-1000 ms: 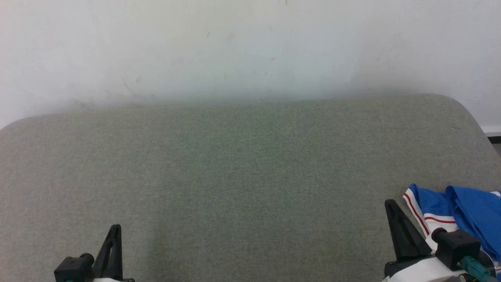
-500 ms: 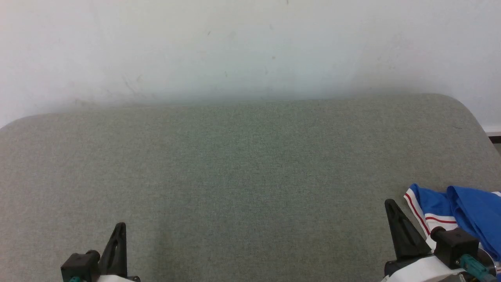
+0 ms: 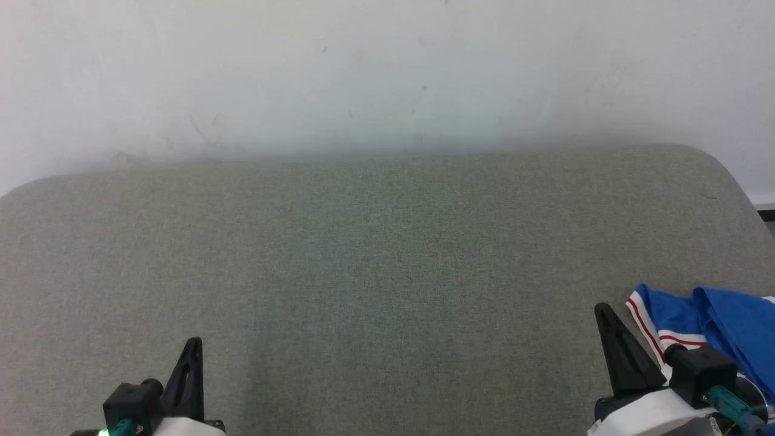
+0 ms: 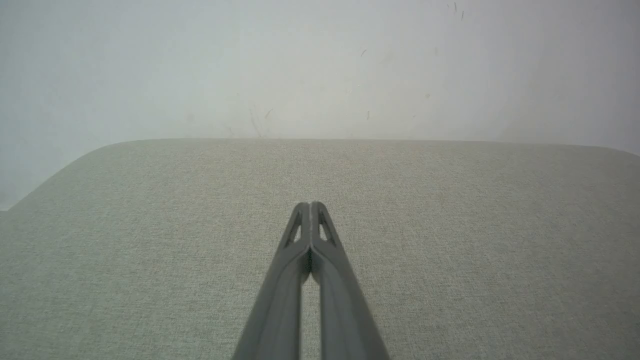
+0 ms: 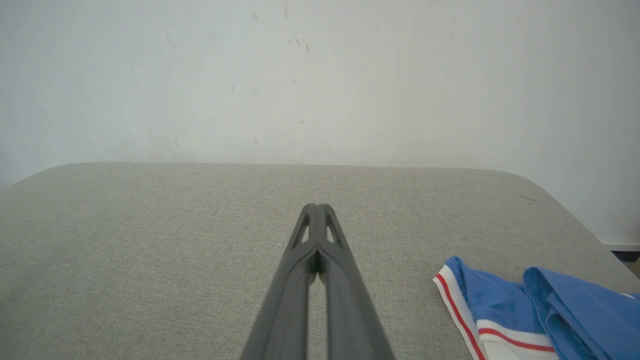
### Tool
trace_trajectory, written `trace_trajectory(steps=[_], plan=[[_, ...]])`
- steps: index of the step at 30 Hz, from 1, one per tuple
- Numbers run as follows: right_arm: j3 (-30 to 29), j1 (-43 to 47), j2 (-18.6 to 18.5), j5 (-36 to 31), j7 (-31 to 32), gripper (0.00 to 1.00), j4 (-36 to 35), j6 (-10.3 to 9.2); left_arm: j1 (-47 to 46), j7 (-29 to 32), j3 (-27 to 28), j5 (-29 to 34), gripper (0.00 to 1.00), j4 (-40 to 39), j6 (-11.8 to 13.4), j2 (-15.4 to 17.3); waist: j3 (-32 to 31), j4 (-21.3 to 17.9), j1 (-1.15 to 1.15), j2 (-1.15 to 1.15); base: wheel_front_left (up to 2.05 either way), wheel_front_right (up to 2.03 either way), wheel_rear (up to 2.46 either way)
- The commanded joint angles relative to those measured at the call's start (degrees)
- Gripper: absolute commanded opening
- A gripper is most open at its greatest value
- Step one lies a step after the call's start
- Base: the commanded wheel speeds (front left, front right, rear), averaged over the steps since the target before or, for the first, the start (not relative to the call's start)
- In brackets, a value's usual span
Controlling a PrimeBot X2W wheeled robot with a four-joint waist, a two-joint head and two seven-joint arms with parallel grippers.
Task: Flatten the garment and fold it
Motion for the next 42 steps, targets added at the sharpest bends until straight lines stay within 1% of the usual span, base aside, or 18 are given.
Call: trace_trajectory(steps=[1,42], plan=[[-0.16,-1.16,0.08,-0.44,0.11,0.00,0.21,-0.01,-1.06,0.34,0.38,1.14,0.00,-0.46,-0.55,-0.54,0.02,0.01,0.00,0.00,0.00,0.00,0.00],[-0.74,-4.21,0.17,-3.23,2.21,0.00,1.10,-0.02,-3.79,5.02,2.10,7.42,0.00,-2.87,-2.01,-5.12,0.49,0.40,0.00,0.00,0.00,0.00,0.00]])
